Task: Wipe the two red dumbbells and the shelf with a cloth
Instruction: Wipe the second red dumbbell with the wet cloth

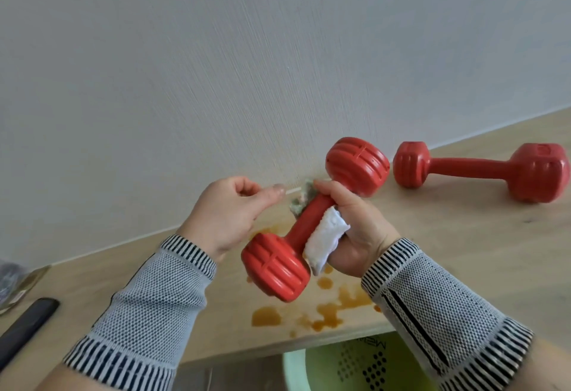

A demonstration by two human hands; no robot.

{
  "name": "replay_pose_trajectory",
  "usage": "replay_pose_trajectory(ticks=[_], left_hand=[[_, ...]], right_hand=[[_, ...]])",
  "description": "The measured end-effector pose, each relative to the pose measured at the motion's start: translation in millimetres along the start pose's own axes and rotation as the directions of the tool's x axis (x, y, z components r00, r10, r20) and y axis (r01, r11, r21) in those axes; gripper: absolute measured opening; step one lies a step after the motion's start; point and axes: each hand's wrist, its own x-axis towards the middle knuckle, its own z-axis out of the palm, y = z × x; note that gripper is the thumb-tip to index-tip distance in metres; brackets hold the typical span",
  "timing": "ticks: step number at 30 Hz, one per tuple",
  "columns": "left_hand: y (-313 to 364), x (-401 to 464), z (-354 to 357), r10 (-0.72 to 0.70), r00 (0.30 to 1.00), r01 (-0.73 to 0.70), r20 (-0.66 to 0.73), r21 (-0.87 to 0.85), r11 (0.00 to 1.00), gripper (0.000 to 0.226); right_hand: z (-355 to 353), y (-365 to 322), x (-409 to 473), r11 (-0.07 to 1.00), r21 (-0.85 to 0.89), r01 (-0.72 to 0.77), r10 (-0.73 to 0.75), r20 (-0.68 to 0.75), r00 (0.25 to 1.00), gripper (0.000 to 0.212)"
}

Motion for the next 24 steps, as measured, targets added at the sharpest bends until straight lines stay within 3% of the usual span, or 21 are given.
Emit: replay_pose_trajectory(ticks=[3,8,11,16,18,20,22,24], left_hand=[[-6.3,-13.6,-4.0,-0.141,0.975,0.162,0.171,-0.115,0.980,0.058],[-24.0,-37.8,3.1,-0.259,0.884,0.361,0.388,-0.218,0.906,0.067],[-31.9,-44.9,17.0,-0.240,0.904,0.379,0.354,-0.407,0.831,0.063],[-34.0,-44.8,33.2,-0.129,0.980,0.190,0.149,-0.535,0.823,0.077],[-33.1,-43.1,32.4,-0.097,0.992,0.128,0.083,-0.597,0.792,0.067],[-32.3,-39.7,28.5,-0.050,0.996,0.086,0.073,-0.658,0.748,0.042],[-34.3,-37.0,21.7,-0.056,0.996,0.094,0.076,-0.740,0.666,0.023],[-37.8,-35.3,11.5,-0.093,0.990,0.136,0.101,-0.816,0.561,0.040]], right_hand=[[-3.5,-2.6,1.4,0.999,0.046,0.022,-0.019,-0.047,0.999,0.018],[-3.7,-5.2,1.9,0.994,0.091,0.059,-0.050,-0.104,0.993,0.034],[-1.1,-3.1,0.1,0.992,0.081,0.097,-0.087,-0.121,0.989,0.033],[10.4,3.0,-1.5,0.977,-0.137,0.163,-0.180,-0.125,0.976,0.013],[13.6,3.3,-4.5,0.958,-0.222,0.180,-0.210,-0.123,0.970,0.013],[14.9,1.8,-8.6,0.939,-0.299,0.172,-0.204,-0.081,0.976,0.006],[11.6,-2.1,-11.3,0.910,-0.382,0.162,-0.193,-0.045,0.980,0.012],[10.3,-4.4,-14.7,0.892,-0.428,0.147,-0.179,-0.035,0.983,0.013]])
